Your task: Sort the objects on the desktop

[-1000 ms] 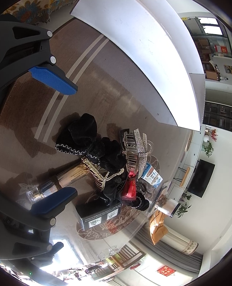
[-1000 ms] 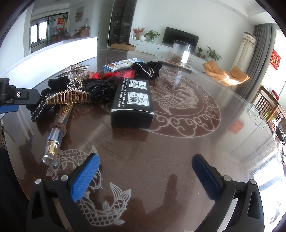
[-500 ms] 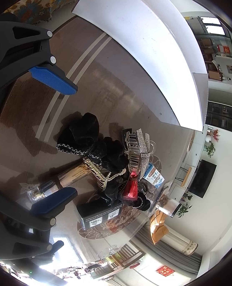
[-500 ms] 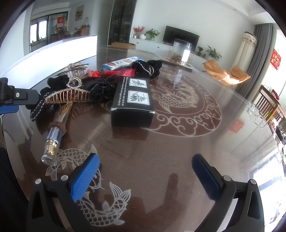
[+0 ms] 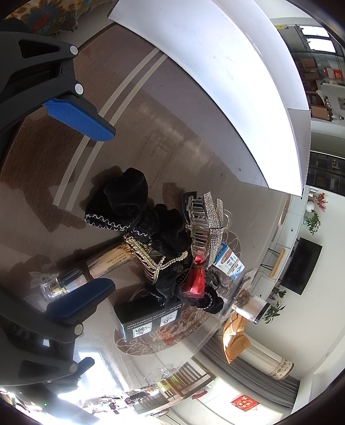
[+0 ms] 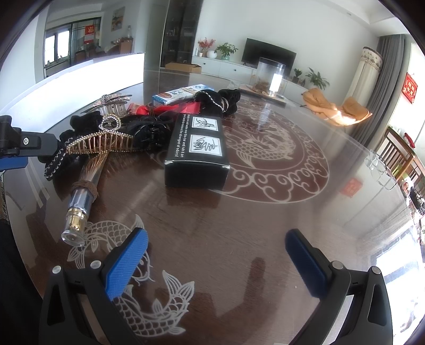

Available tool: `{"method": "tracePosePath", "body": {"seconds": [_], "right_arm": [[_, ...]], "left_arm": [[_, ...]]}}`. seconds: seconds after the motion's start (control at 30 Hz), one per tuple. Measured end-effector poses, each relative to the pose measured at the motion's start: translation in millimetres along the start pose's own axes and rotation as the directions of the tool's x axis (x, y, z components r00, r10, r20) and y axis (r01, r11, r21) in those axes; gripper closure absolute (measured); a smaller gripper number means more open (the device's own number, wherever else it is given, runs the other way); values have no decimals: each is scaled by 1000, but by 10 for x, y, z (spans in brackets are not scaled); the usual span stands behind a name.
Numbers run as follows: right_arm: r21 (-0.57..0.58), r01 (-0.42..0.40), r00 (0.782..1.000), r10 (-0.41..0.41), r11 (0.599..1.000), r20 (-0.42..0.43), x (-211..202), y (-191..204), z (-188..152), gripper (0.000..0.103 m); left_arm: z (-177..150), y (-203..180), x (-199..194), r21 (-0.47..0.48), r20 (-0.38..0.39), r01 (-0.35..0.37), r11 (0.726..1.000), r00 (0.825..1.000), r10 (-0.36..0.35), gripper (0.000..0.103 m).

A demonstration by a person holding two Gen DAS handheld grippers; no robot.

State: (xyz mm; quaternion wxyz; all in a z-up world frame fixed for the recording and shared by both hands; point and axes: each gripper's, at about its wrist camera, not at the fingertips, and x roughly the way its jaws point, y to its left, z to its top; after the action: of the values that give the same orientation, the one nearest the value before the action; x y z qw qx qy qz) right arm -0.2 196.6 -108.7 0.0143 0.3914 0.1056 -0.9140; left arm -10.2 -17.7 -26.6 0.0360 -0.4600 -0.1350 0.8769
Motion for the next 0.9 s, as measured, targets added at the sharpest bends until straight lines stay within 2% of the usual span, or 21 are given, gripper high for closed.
{"method": "tracePosePath", "body": {"seconds": [0.9], "right_arm": [[1, 0, 1000, 0, 1000, 1, -10, -1, -14, 0]], "left_arm": [[-3, 24, 12, -11, -7, 4, 1000, 1000, -5, 0]]}}
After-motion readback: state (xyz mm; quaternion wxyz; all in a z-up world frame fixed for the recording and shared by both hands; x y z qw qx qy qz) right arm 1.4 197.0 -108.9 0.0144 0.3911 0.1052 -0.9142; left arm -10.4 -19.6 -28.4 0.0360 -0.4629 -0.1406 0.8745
